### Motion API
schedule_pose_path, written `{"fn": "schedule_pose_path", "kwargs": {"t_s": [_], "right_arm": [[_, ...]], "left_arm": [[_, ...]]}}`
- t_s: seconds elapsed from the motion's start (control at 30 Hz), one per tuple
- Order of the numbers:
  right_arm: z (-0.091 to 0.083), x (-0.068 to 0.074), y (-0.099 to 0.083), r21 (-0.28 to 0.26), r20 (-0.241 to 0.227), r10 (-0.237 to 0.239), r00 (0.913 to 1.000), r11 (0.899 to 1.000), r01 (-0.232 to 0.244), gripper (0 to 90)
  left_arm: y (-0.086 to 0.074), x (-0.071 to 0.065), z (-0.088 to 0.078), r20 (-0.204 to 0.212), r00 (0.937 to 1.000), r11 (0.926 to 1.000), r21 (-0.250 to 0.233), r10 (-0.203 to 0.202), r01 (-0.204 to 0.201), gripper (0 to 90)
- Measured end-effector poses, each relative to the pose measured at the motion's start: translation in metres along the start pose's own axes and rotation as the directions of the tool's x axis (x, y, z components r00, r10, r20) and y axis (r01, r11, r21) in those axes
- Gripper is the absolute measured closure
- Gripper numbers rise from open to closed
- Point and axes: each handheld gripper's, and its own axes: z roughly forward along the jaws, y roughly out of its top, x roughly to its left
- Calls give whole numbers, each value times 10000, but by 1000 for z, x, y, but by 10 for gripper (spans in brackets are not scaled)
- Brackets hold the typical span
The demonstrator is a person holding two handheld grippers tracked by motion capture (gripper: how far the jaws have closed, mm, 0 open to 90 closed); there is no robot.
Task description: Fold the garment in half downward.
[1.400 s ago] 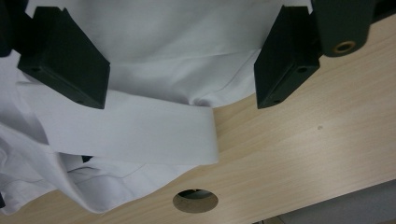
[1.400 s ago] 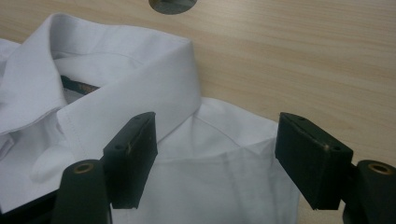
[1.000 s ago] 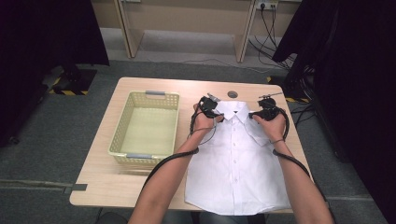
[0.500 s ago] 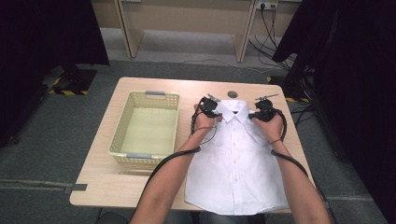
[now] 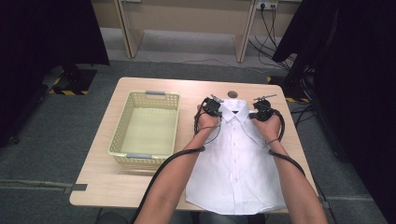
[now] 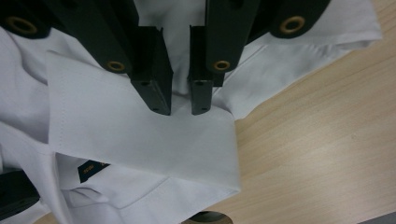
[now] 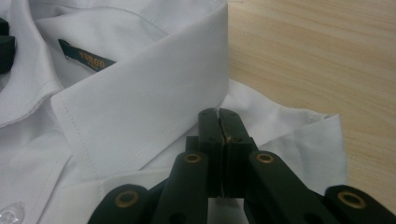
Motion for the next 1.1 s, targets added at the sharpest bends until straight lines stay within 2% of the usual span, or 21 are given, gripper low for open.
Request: {"fn": "schedule_pose_path", "kwargs": {"t_s": [0.3, 0.4, 0.53, 0.7, 0.93, 1.1], "right_arm": [[-2, -1, -1, -96, 94, 139, 9999, 9999, -138, 894], [-4, -3, -2, -170, -2, 255, 9997, 9995, -255, 894], [-4, -3, -3, -148, -11, 289, 9996, 9995, -289, 895], [-7, -3, -3, -264, 29, 361, 9993, 9990, -361, 895], [-18, -5, 0, -611, -20, 510, 9987, 9968, -510, 895], [-25, -5, -1, -750, -19, 520, 9986, 9958, -520, 895]], "left_arm": [[1, -2, -2, -101, 9997, 9997, -152, 206, -208, 878], [1, -2, -3, -185, 9998, 9996, -269, 60, -65, 879], [0, -5, -1, -144, 9997, 9998, -65, 177, -178, 888], [2, -5, -5, -172, 9997, 9994, -287, 169, -174, 894], [9, -8, -16, -237, 9996, 9963, -838, 154, -174, 895], [10, -10, -21, -231, 9993, 9946, -993, 277, -299, 895]]}}
